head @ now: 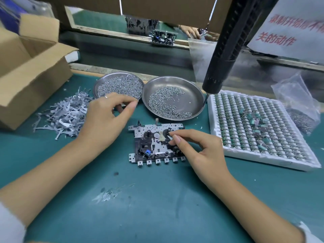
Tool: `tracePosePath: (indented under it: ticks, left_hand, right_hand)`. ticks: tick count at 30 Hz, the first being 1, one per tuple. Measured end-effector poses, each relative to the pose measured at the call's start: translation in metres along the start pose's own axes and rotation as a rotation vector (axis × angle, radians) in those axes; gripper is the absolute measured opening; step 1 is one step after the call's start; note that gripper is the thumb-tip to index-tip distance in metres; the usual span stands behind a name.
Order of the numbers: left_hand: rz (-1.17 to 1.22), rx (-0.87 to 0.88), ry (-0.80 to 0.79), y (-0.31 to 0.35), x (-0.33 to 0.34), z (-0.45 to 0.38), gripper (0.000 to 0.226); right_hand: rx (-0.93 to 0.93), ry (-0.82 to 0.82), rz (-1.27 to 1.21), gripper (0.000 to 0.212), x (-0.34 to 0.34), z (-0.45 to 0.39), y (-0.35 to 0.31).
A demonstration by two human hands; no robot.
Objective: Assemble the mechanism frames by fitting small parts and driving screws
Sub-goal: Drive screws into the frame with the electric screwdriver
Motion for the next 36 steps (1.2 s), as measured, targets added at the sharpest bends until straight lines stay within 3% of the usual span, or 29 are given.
tracePosePath:
  ticks: [2,7,13,18,23,29,31,33,36]
  left_hand:
    - [-0.212,-0.008,0.026,-0.013,-0.003,-0.019,0.016]
    - [-0.541,-0.189,-0.223,-0.039,0.009,-0.048,0.029]
    - [-0.644,-0.162,-0.083,-0.032,0.010,-0.046,0.016]
    - [-0.499,-0.105,0.063,-0.029,0.006,-0.038,0.013]
    - [-0.356,-0.052,0.110,-0.026,0.001,-0.030,0.014]
    - [-0.257,0.083,0.158,-0.006,0.003,-0.026,0.009]
    - [-0.135,0.063,0.167,0.001,0.005,-0.024,0.008]
    - [-0.007,-0.004,0.166,0.005,0.009,-0.019,0.011]
    - [0.181,-0.107,0.107,0.008,0.020,-0.013,0.018]
  right_hand:
    - [0.004,0.007,0.002,0.015,0.000,0.000,0.000]
    - [0.008,0.013,0.004,0.011,0.002,-0.003,0.001]
    - [-0.043,0.025,0.035,0.015,0.003,-0.004,0.001]
    - [-0.054,0.023,0.039,0.015,0.003,-0.004,0.001]
    - [-0.065,0.038,0.068,0.014,0.002,-0.003,0.000]
    - [-0.171,0.194,0.270,0.016,-0.010,-0.034,-0.021]
    - [-0.057,0.088,0.459,0.023,-0.010,-0.061,-0.020]
    - [0.130,-0.127,0.734,0.030,-0.003,-0.086,-0.006]
    - [0.305,-0.296,0.978,0.014,0.008,-0.102,0.007]
Point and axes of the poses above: each hand's wrist, its own z-axis away from the middle knuckle, its own x-axis out of the palm, y = z × x, the point moved 4 cm from there along -z, towards the middle knuckle, and after that the axes turned 3 degrees about x, right-handed, at the moved point
